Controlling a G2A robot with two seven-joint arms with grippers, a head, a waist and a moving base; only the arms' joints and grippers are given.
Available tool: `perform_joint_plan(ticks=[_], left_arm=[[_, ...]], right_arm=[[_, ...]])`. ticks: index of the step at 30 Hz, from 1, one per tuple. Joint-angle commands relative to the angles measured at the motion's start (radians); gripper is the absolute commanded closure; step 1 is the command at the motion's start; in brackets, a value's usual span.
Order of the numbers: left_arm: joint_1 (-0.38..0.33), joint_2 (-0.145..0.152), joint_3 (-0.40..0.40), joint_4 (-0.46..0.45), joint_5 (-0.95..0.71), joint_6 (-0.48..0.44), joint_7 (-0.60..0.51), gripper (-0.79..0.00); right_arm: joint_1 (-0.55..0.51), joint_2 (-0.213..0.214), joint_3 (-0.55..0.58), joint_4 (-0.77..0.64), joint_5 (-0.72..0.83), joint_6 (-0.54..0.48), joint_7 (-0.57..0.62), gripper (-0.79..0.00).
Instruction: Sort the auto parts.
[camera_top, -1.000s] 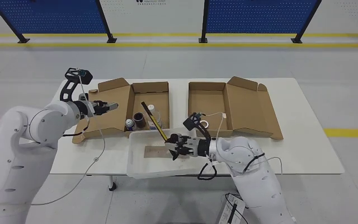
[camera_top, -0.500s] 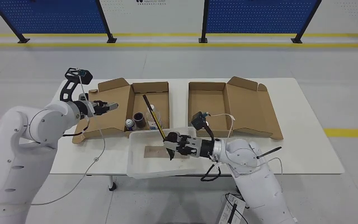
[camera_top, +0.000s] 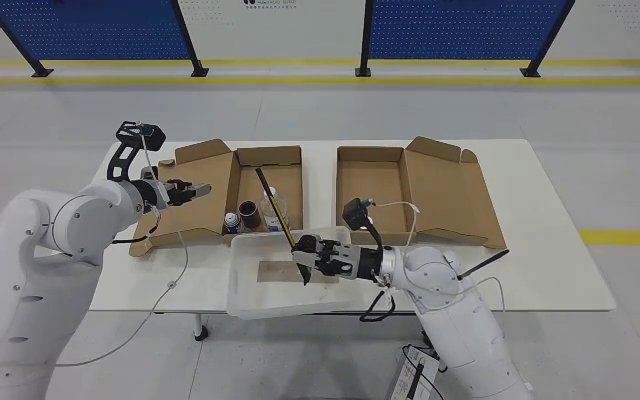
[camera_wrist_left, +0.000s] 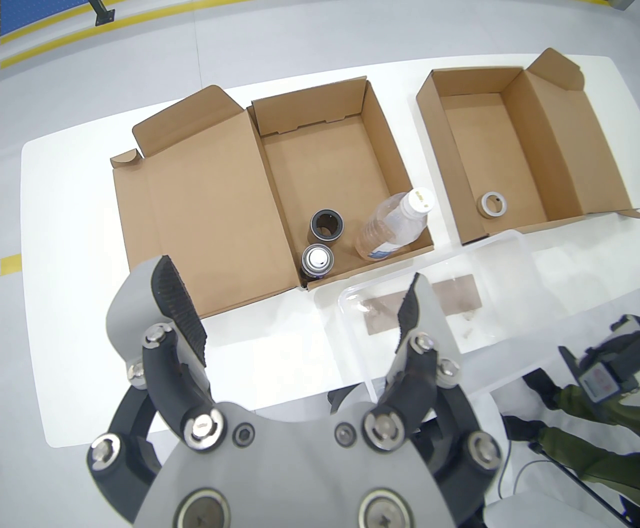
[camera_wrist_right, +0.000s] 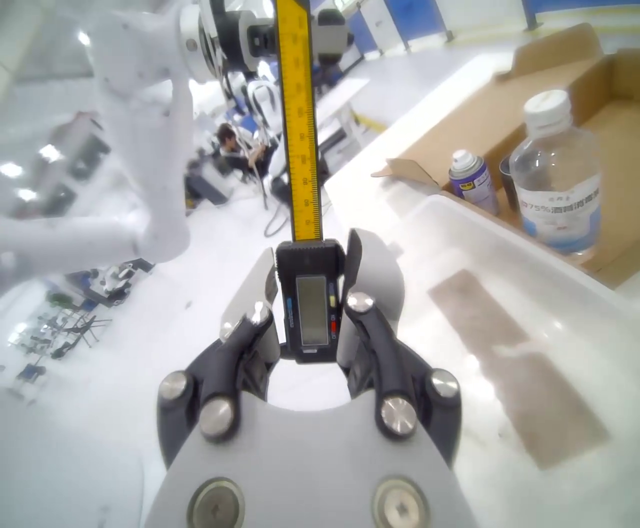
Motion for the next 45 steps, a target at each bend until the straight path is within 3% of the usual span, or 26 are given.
perform_joint_plan(ticks=[1,22,27,38,45], left_arm=[[0.0,0.0,0.0,0.0,0.0,0.0,0.0,-0.785],[0.0,0.0,0.0,0.0,0.0,0.0,0.0,-0.785],[0.0,0.0,0.0,0.0,0.0,0.0,0.0,-0.785],[0.0,0.0,0.0,0.0,0.0,0.0,0.0,-0.785],[0.0,0.0,0.0,0.0,0.0,0.0,0.0,-0.785]], right_arm=[[0.003,0.003,-0.004,0.001,-0.001,0.005,-0.003,0.0],[0.028,0.028,-0.028,0.005,-0.02,0.056,-0.051,0.0],[0.032,0.038,-0.002,-0.03,-0.11,0.169,-0.075,0.0],[0.051,0.062,0.077,-0.114,-0.393,0.609,-0.028,0.0],[0.102,0.073,0.092,-0.079,-0.56,0.759,0.045,0.0]])
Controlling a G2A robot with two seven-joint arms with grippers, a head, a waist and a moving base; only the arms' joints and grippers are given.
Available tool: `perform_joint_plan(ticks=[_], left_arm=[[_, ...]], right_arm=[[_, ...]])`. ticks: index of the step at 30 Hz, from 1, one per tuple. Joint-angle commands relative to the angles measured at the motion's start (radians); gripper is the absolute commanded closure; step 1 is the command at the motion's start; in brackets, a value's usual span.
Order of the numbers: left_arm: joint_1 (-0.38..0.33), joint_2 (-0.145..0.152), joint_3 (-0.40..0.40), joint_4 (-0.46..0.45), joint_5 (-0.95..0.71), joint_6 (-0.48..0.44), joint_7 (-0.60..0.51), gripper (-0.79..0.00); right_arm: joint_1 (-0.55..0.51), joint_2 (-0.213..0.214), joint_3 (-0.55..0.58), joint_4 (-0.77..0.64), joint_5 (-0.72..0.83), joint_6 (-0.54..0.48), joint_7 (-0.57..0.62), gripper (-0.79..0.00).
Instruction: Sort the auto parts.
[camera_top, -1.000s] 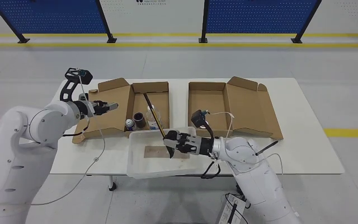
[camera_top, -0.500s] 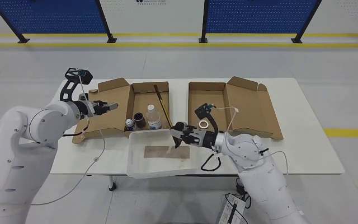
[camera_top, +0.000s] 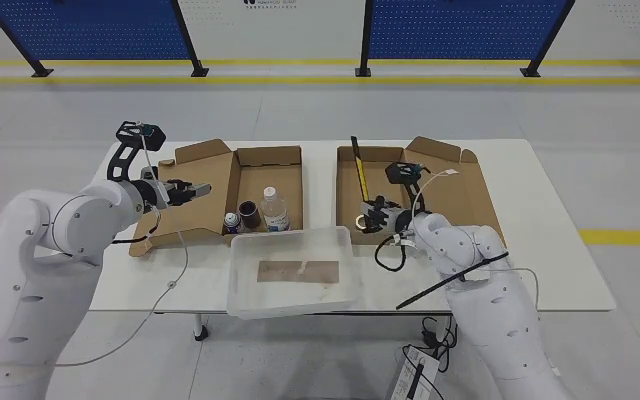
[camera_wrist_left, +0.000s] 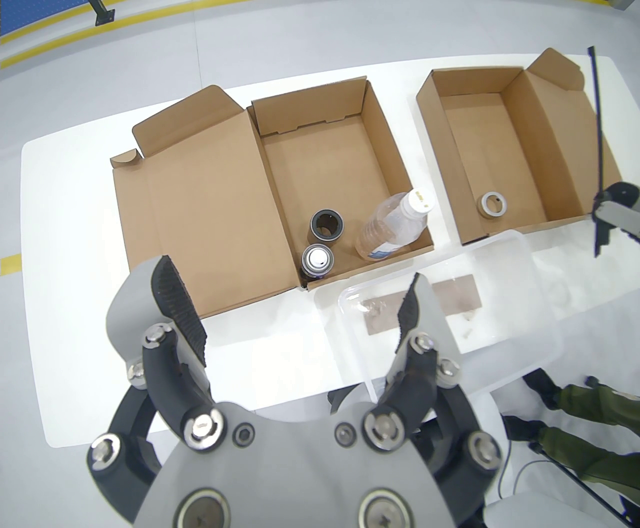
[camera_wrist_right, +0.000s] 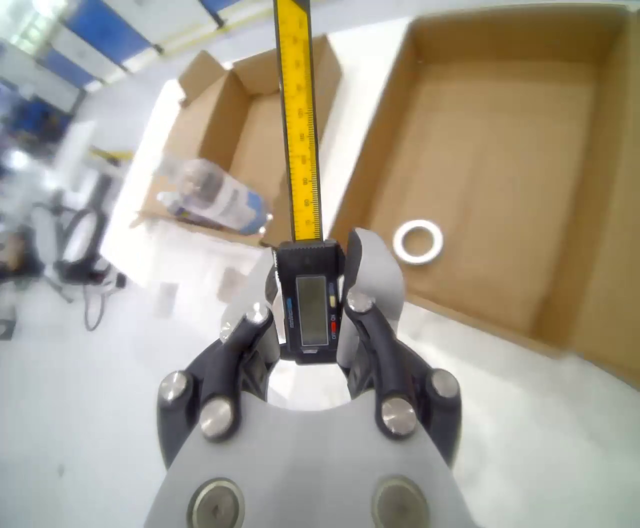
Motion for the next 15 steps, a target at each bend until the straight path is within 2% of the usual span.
perform_joint_plan(ticks=[1,8,15], left_arm=[[0.0,0.0,0.0,0.0,0.0,0.0,0.0,-0.785],[0.0,0.0,0.0,0.0,0.0,0.0,0.0,-0.785],[0.0,0.0,0.0,0.0,0.0,0.0,0.0,-0.785]], right_arm=[[0.014,0.003,0.003,0.016,-0.041,0.027,0.012,0.0],[0.074,0.01,-0.007,0.097,-0.182,0.086,0.069,0.0],[0.157,0.005,-0.034,0.232,-0.219,0.071,0.076,0.0]])
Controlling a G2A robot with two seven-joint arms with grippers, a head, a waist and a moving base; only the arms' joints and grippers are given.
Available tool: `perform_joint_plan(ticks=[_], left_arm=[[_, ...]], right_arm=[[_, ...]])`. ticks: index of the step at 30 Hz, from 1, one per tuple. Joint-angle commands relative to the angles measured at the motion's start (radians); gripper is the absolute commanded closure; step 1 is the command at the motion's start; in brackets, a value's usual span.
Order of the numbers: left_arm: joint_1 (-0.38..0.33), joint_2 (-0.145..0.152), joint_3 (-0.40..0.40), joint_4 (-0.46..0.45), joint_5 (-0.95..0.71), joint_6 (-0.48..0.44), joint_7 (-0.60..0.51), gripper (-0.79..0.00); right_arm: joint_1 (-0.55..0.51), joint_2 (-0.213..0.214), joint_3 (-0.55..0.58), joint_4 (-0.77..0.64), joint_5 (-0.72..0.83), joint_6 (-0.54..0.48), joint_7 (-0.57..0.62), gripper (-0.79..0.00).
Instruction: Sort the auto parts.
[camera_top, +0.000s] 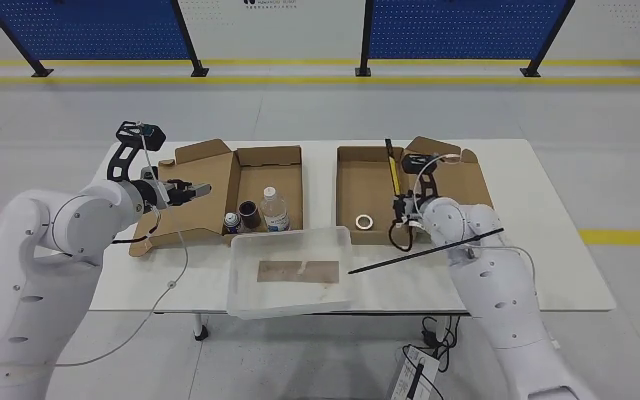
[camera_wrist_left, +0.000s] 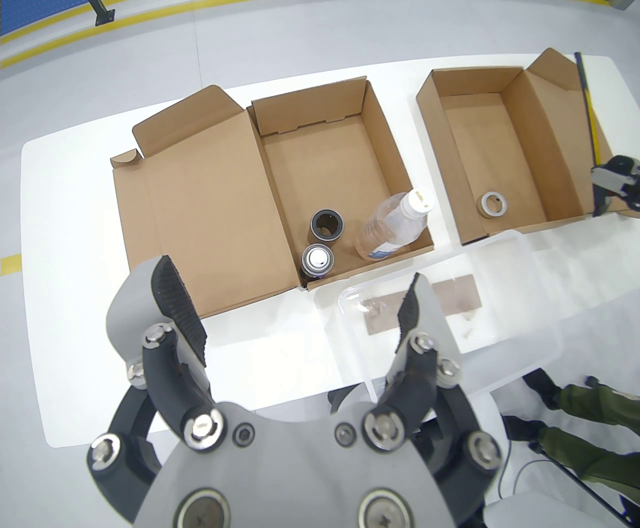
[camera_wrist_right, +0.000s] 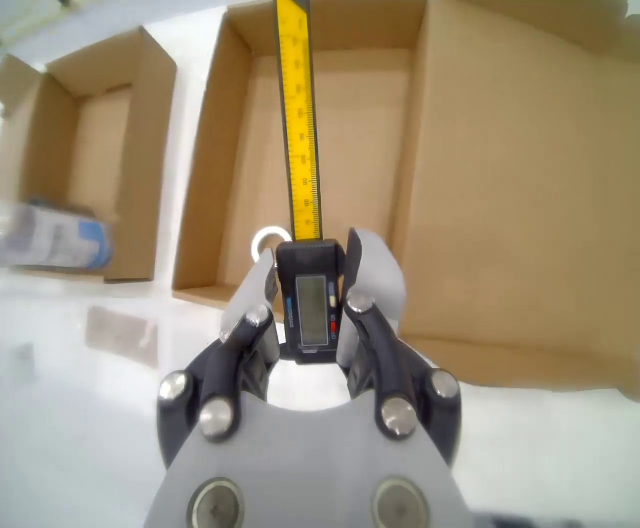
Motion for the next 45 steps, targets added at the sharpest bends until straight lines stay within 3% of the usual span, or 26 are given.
perform_joint_plan(ticks=[1,24,26,36,37,38,39,45], left_arm=[[0.0,0.0,0.0,0.0,0.0,0.0,0.0,-0.785],[0.0,0.0,0.0,0.0,0.0,0.0,0.0,-0.785],[0.0,0.0,0.0,0.0,0.0,0.0,0.0,-0.785],[0.0,0.0,0.0,0.0,0.0,0.0,0.0,-0.785],[0.0,0.0,0.0,0.0,0.0,0.0,0.0,-0.785],[0.0,0.0,0.0,0.0,0.0,0.0,0.0,-0.785],[0.0,0.0,0.0,0.0,0.0,0.0,0.0,-0.785],[0.0,0.0,0.0,0.0,0.0,0.0,0.0,-0.785]], right_arm=[[0.024,-0.002,-0.013,0.043,-0.012,-0.003,0.001,0.0],[0.174,-0.05,-0.126,0.381,0.066,-0.022,-0.085,-0.012],[0.179,-0.053,-0.134,0.393,0.068,-0.023,-0.09,-0.185],[0.204,-0.065,-0.16,0.433,0.066,-0.026,-0.086,-0.388],[0.205,-0.065,-0.161,0.433,0.065,-0.026,-0.087,-0.44],[0.206,-0.066,-0.161,0.429,0.066,-0.027,-0.091,-0.671],[0.204,-0.066,-0.158,0.424,0.07,-0.026,-0.095,-0.77],[0.157,-0.057,-0.129,0.304,0.065,-0.039,-0.145,-0.785]])
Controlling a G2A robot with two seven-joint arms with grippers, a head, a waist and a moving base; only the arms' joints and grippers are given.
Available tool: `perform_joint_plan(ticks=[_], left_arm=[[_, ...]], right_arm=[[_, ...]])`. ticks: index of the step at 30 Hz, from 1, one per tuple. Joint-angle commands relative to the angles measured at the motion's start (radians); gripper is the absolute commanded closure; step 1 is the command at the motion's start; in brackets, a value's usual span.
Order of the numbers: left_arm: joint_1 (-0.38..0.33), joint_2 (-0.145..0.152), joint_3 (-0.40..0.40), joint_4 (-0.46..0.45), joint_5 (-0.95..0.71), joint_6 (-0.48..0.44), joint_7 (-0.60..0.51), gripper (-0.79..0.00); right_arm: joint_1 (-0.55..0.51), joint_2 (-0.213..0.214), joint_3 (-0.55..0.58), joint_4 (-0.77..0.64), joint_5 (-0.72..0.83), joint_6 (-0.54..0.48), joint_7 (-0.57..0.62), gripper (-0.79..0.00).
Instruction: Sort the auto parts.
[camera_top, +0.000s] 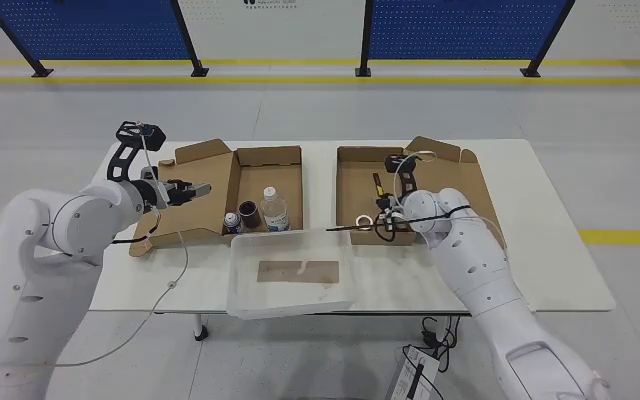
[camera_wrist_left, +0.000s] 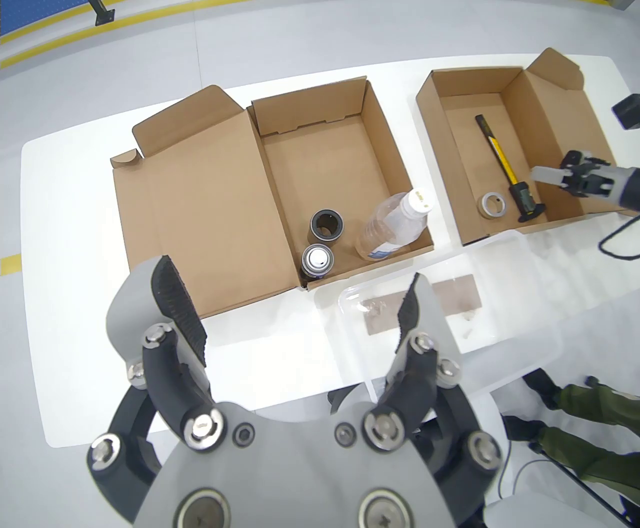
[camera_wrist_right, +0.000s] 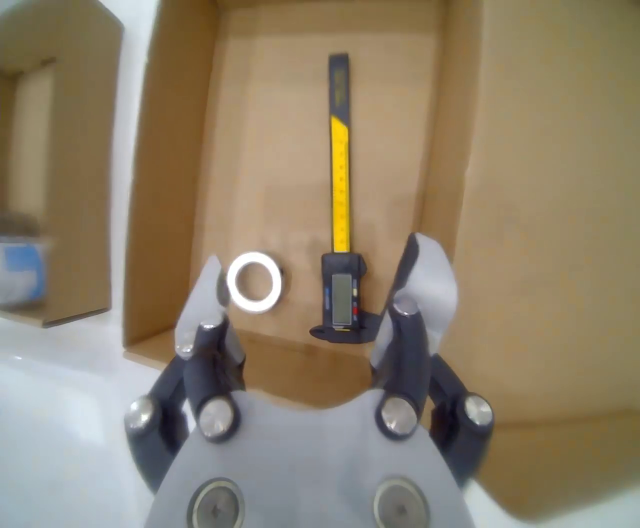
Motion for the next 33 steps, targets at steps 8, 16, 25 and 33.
perform_joint_plan(ticks=[8,16,25,33], left_arm=[[0.0,0.0,0.0,0.0,0.0,0.0,0.0,-0.785],[0.002,0.0,0.0,0.001,0.0,-0.001,0.006,-0.785],[0.04,-0.001,-0.032,0.019,-0.029,0.0,0.057,-0.785],[0.076,0.003,-0.054,0.022,-0.03,-0.014,0.041,-0.785]], right_arm=[[-0.166,0.028,0.076,-0.34,-0.06,0.026,-0.051,-0.785],[-0.358,0.042,0.14,-0.639,-0.041,0.037,-0.132,-0.785],[-0.574,0.048,0.221,-0.824,0.091,-0.012,-0.344,-0.785],[-0.686,0.054,0.268,-0.878,0.143,-0.061,-0.419,-0.785]])
